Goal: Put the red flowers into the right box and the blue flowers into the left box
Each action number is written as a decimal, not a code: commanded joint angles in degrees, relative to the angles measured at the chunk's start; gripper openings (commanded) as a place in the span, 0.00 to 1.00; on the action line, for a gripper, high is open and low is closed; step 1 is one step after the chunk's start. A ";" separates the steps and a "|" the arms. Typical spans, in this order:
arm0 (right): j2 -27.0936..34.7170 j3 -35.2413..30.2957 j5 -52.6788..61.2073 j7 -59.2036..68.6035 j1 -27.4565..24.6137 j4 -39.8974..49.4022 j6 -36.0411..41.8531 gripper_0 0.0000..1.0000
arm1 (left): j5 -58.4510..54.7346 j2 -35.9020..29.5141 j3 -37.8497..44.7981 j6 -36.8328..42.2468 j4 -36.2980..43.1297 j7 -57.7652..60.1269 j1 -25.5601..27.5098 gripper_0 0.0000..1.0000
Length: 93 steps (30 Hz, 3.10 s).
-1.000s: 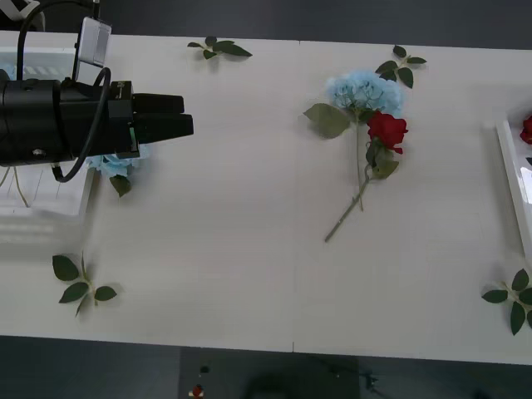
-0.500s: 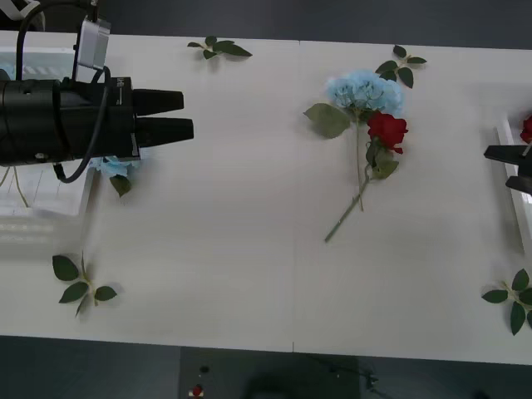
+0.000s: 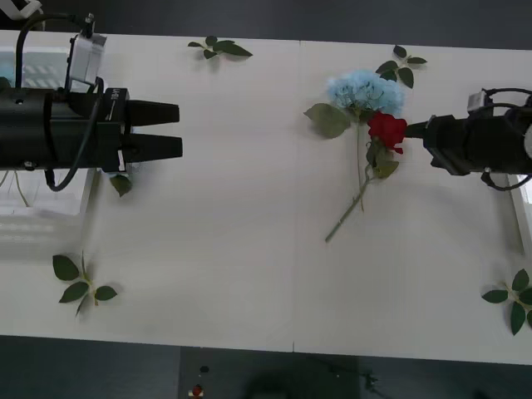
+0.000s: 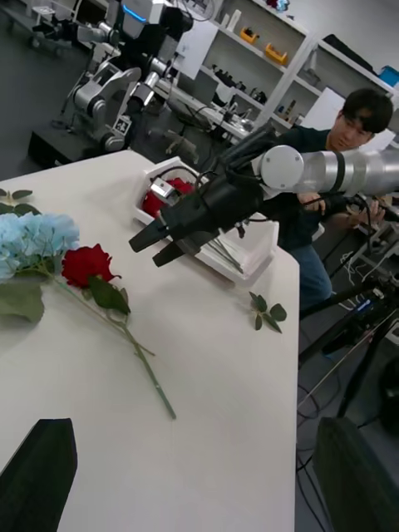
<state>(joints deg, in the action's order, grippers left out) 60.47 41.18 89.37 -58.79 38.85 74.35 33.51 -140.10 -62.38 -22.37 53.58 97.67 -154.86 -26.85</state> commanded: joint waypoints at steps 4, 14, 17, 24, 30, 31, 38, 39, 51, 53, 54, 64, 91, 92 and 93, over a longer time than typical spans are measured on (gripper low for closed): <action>-3.16 1.71 -8.77 12.82 6.59 -3.16 5.60 1.00 | -1.06 -1.69 2.15 1.35 -0.64 -0.14 0.40 0.83; -8.35 1.71 -21.78 23.10 9.14 -3.86 10.96 1.00 | -1.14 -1.51 2.15 1.26 -0.73 -0.14 0.40 0.83; -9.49 1.71 -24.24 24.42 9.31 -3.86 11.93 1.00 | -1.14 -1.51 2.15 1.26 -0.73 -0.14 0.40 0.83; -12.21 1.71 -32.85 25.65 9.31 -3.86 14.39 1.00 | -1.14 -1.51 2.24 1.35 -0.64 -0.14 0.40 0.83; -14.94 1.71 -40.06 30.13 9.58 -4.39 16.32 1.00 | -1.14 -1.51 2.24 1.35 -0.64 -0.14 0.40 0.83; -15.55 1.80 -40.85 30.48 9.58 -4.83 16.32 1.00 | -1.14 -1.51 2.24 1.35 -0.64 -0.14 0.40 0.83; -19.51 1.80 -43.75 30.57 11.34 -9.66 16.32 1.00 | -1.14 -1.51 2.24 1.35 -0.64 -0.14 0.40 0.83; -20.21 1.80 -44.28 30.66 11.69 -10.45 16.32 1.00 | -1.14 -1.51 2.24 1.35 -0.64 -0.14 0.40 0.83; -24.78 6.20 -51.84 30.75 15.82 -17.57 16.32 1.00 | -1.14 -1.51 2.24 1.35 -0.64 -0.14 0.40 0.83; -25.31 7.52 -52.63 30.84 16.61 -18.89 16.23 1.00 | -1.14 -1.51 2.24 1.35 -0.64 -0.14 0.40 0.83; -25.57 7.60 -53.07 30.84 16.70 -19.33 16.23 1.00 | -1.14 -1.51 2.24 1.35 -0.64 -0.14 0.40 0.83; -26.72 7.60 -54.65 30.92 16.87 -21.18 16.32 0.99 | -1.14 -1.51 2.24 1.35 -0.64 -0.14 0.40 0.83; -18.37 7.60 -45.51 31.63 16.96 -9.22 17.46 0.00 | -1.14 -1.51 2.24 1.35 -0.64 -0.14 0.40 0.83; -17.05 7.60 -44.19 31.54 16.87 -7.64 17.46 0.00 | -1.14 -1.51 2.24 1.35 -0.64 -0.14 0.40 0.83; -15.82 7.60 -43.05 31.45 16.87 -6.24 17.55 0.00 | -1.14 -1.51 2.24 1.35 -0.64 -0.14 0.40 0.83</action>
<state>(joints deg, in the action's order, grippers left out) 40.87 48.77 44.20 -29.87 54.44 64.78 51.17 -140.45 -62.38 -21.12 54.75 96.43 -154.86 -26.84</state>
